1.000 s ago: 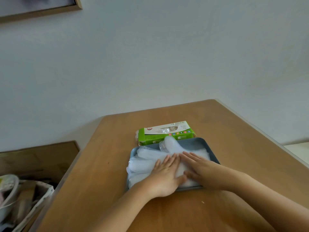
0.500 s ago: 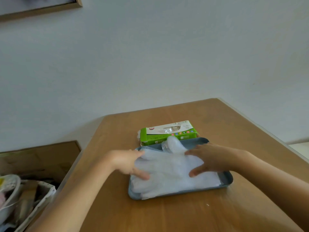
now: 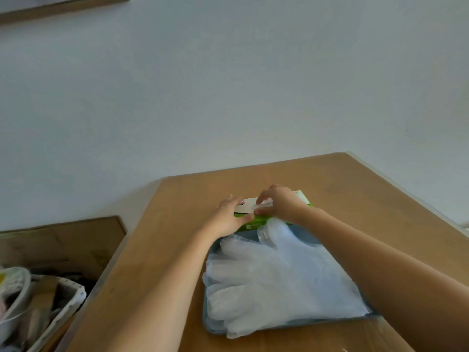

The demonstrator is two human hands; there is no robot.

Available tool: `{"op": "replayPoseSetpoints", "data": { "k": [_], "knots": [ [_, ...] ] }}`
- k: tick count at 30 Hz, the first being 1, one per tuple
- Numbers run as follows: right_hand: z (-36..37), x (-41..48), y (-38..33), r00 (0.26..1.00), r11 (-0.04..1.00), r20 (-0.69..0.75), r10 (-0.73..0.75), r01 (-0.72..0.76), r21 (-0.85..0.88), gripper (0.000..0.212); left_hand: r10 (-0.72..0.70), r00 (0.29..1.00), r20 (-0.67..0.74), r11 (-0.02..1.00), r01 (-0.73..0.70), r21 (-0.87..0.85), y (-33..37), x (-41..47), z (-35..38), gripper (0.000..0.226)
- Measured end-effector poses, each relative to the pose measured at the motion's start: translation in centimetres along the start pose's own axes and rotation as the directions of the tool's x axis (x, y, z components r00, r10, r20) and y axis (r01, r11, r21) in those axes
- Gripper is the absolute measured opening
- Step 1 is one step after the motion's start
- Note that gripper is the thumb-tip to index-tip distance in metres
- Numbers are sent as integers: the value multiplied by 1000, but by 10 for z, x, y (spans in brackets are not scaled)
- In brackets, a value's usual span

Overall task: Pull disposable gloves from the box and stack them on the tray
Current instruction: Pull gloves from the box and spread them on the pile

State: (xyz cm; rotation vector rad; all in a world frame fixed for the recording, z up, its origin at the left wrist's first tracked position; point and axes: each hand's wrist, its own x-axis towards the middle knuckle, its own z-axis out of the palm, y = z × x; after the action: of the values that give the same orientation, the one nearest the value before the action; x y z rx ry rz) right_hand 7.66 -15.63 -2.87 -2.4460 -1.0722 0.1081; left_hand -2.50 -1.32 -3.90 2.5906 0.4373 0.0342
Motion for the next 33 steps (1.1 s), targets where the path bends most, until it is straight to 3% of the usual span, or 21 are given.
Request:
{"op": "replayPoseSetpoints", "data": {
  "k": [9,15,19,22,25,28,30,32,33],
  "knots": [
    [7,0,2,975,971,-203,87,-38,236,17,-13,998,61,998,10,59,-5,9,7,74],
    [-17,-3,-2,893,934,-428,141,24,356,14,-56,994,97,994,46,103,-1,10,2,74],
    [-40,-17,7,788,820,-530,313,57,569,16,-71,990,124,993,59,98,1,9,-2,75],
    [-53,-31,8,735,751,-575,359,139,646,13,-70,989,127,993,58,98,2,9,-2,76],
    [-72,-45,0,735,652,-574,362,241,719,20,-70,990,125,995,59,86,4,8,-1,76],
    [-101,-59,-13,779,551,-575,250,374,746,23,-100,983,155,984,75,162,8,9,-4,73],
    [-116,-68,-24,846,536,-503,174,347,769,25,-53,993,102,997,47,54,15,6,-13,66],
    [-123,-76,-29,903,581,-413,118,274,766,31,43,999,13,947,-36,-320,32,-8,-23,69],
    [-125,-80,-30,921,624,-379,91,244,742,34,103,995,3,844,-86,-529,42,-14,-28,79]
  ]
}}
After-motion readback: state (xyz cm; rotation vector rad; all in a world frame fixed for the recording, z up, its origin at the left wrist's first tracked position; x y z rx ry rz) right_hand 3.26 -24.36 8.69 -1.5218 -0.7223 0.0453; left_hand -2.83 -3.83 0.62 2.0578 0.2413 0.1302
